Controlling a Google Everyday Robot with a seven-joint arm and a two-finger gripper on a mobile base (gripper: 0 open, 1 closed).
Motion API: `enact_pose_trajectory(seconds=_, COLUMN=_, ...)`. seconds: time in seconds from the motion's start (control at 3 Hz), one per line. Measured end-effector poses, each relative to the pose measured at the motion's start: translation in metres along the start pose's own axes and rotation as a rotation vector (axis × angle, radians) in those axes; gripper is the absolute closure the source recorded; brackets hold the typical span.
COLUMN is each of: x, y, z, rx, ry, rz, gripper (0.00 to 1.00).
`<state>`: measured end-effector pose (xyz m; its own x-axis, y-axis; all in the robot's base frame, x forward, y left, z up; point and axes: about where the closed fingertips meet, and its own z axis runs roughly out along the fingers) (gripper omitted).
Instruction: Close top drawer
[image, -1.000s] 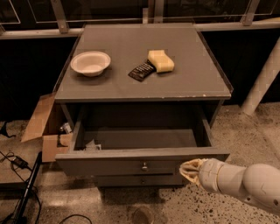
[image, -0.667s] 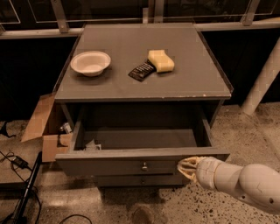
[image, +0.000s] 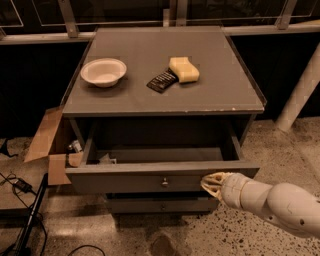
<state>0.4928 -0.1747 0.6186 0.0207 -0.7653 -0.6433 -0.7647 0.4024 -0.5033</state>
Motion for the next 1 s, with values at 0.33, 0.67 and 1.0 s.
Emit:
enact_pose_trajectory(seconds=0.33, x=0.001, y=-0.017, z=0.012, rx=0.023, ry=0.002, rz=-0.002, gripper=1.0)
enact_pose_trajectory(seconds=0.67, x=-0.001, y=-0.035, z=0.027, rx=0.03, ry=0.01, rz=-0.015, gripper=1.0)
enact_pose_trajectory(seconds=1.0, x=-0.008, y=-0.05, z=0.047, rx=0.016, ry=0.016, rz=-0.033, gripper=1.0)
